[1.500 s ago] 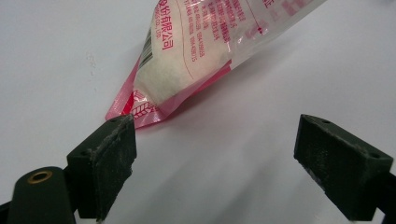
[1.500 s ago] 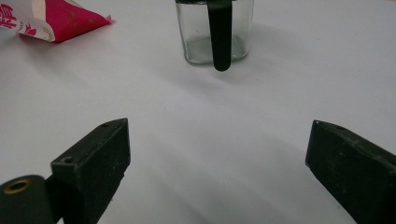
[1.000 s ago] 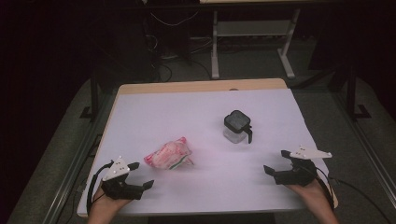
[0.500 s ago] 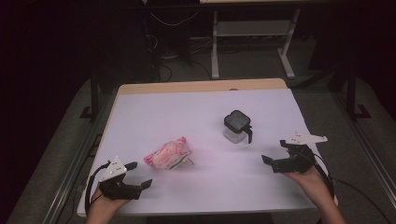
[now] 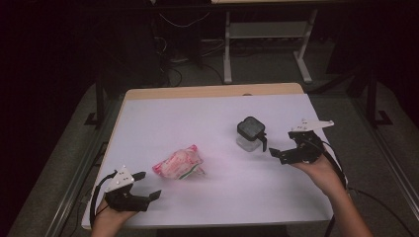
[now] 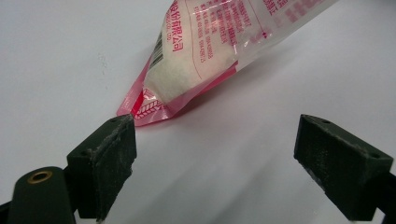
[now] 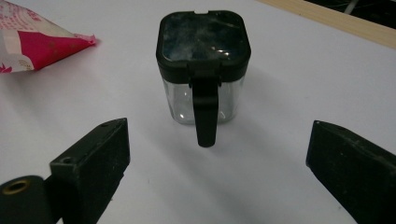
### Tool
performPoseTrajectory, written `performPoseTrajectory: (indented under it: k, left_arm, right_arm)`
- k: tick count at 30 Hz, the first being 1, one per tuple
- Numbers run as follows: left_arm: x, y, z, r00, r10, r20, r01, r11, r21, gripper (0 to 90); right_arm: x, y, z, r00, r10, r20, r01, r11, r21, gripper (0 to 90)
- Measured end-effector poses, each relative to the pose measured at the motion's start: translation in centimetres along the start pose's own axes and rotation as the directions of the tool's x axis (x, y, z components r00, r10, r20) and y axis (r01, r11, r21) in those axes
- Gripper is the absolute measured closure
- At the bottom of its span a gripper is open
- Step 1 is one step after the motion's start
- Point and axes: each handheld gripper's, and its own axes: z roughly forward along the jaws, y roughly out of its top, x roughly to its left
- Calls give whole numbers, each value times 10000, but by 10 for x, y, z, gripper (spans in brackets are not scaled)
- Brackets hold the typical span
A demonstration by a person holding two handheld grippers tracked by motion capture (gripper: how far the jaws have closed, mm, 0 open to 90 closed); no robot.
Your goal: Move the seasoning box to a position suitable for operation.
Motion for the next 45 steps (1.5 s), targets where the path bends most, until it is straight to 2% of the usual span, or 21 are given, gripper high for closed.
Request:
performPoseTrajectory:
  k: [4, 7, 9, 10, 13, 16, 18, 19, 20, 22, 25, 28, 30, 33, 36, 37, 41, 43, 45]
  left_arm:
    - [0, 0, 0, 10000, -48, 25, 48, 10000, 32, 126]
    - [1, -1, 2, 10000, -25, 86, 24, 10000, 55, 126]
    - [1, -1, 2, 10000, 4, 98, -4, 10000, 57, 125]
    - [0, -1, 2, 9999, 9, 101, -10, 10000, 68, 125]
    - [0, -1, 2, 9999, -13, 106, 13, 10000, 75, 125]
    - [1, -2, 2, 9999, -10, 134, 8, 9999, 120, 125]
    - [1, -2, 2, 9999, 21, 141, -23, 9999, 151, 125]
    - [2, -2, 2, 9999, -11, 155, 8, 9999, 161, 126]
    - [2, -2, 2, 9999, -8, 156, 5, 9998, 178, 125]
    - [2, -3, 3, 9999, -39, 162, 36, 9998, 188, 125]
    - [2, -3, 3, 9998, -104, 187, 100, 9997, 221, 125]
    - [2, -3, 4, 9997, -83, 243, 77, 9997, 250, 125]
    - [2, -4, 4, 9997, 5, 262, -12, 9997, 250, 125]
    - [2, -4, 5, 9995, 25, 322, -35, 9994, 334, 125]
    - [2, -4, 6, 9994, 9, 335, -21, 9994, 348, 125]
    - [3, -4, 6, 9993, -5, 367, -9, 9993, 362, 126]
    - [3, -5, 6, 9992, 18, 392, -34, 9992, 408, 125]
    - [3, -5, 5, 9992, 13, 391, -28, 9993, 376, 126]
    - [3, -5, 6, 9992, -7, 398, -8, 9993, 369, 126]
  right_arm:
    - [1, 10, 3, 10000, -75, -27, 76, 9999, 136, 59]
    - [1, 25, 10, 9998, -177, -88, 181, 9989, 440, 59]
    - [1, 29, 12, 9994, -330, -110, 335, 9979, 557, 59]
    - [2, 37, 17, 9987, -506, -97, 512, 9956, 781, 59]
    - [2, 46, 22, 9989, -418, -209, 436, 9942, 987, 62]
    - [3, 53, 29, 9978, -617, -246, 645, 9889, 1342, 63]
    - [2, 55, 31, 9981, -525, -324, 563, 9897, 1314, 65]
    - [1, 59, 37, 9977, -568, -358, 620, 9842, 1657, 52]
    - [2, 61, 39, 9974, -671, -266, 708, 9816, 1774, 49]
    - [1, 66, 43, 9970, -678, -371, 734, 9806, 1818, 50]
    - [2, 74, 49, 9962, -810, -325, 861, 9727, 2155, 45]
    - [1, 83, 55, 9959, -761, -498, 860, 9658, 2448, 36]
    - [2, 88, 60, 9954, -798, -527, 903, 9653, 2450, 37]
    - [2, 94, 68, 9949, -878, -492, 981, 9548, 2807, 30]
    - [2, 97, 73, 9952, -744, -639, 893, 9568, 2766, 30]
    - [2, 98, 80, 9944, -624, -852, 841, 9558, 2817, 29]
    - [3, 99, 93, 9939, -943, -578, 1081, 9387, 3274, 20]
    - [4, 100, 96, 9934, -935, -665, 1101, 9396, 3242, 20]
    - [6, 101, 101, 9932, -950, -675, 1123, 9356, 3347, 20]
